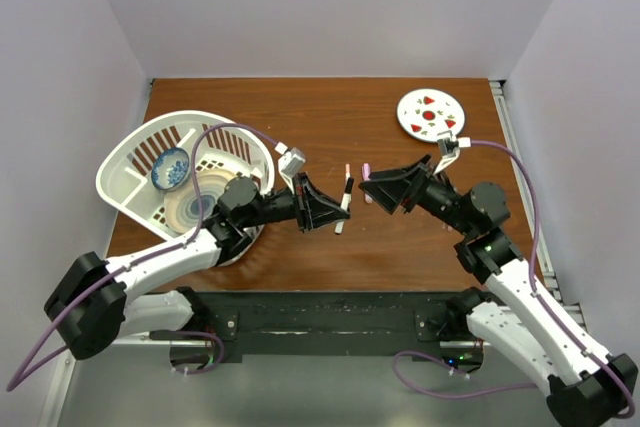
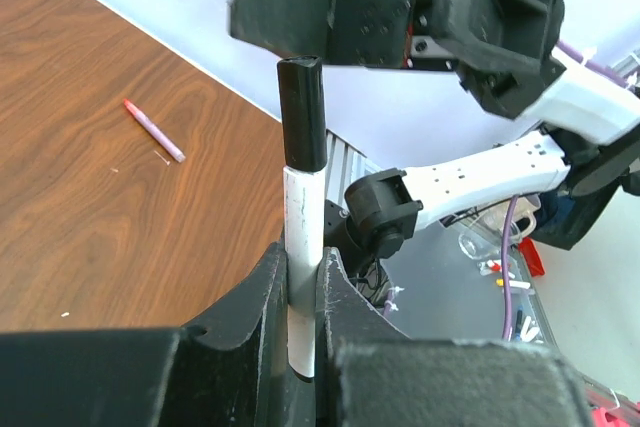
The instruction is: Insert the pens into the pen caps
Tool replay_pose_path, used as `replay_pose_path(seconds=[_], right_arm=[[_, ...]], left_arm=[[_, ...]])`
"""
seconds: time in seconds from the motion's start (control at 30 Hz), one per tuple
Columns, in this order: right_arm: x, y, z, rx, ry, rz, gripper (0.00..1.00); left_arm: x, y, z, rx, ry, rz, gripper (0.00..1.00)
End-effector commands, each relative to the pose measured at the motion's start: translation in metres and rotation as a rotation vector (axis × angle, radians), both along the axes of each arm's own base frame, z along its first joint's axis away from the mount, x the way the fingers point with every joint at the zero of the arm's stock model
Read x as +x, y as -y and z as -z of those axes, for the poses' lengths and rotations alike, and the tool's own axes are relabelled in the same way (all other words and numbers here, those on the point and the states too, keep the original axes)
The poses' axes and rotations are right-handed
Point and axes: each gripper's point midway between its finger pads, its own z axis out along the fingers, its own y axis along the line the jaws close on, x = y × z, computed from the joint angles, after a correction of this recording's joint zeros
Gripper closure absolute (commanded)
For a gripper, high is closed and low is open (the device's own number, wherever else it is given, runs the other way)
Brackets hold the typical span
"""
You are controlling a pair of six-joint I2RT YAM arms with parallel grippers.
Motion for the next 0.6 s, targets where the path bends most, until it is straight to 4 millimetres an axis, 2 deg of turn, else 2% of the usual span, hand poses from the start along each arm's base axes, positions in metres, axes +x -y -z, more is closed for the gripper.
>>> replay_pose_path(seconds=[0.0, 0.13, 0.5, 0.57], right_arm=[[-0.002, -0.010, -0.017, -0.022, 0.043, -0.069, 0.28], [0.001, -0.015, -0.021, -0.023, 0.056, -0.088, 0.36], [-0.001, -0.033, -0.024, -0.027, 0.070, -0.146, 0.37], [0.000, -0.036, -0.022, -0.033, 0.068, -0.151, 0.40]], left_arm=[[-0.008, -0.006, -0.013, -0.037, 0.062, 0.017, 1.00], [-0.009, -0.006, -0.012, -0.037, 0.059, 0.022, 1.00], [-0.009, -0.003, -0.007, -0.037, 0.045, 0.039, 1.00], [-0.010, -0.002, -0.007, -0.041, 0.044, 0.045, 1.00]])
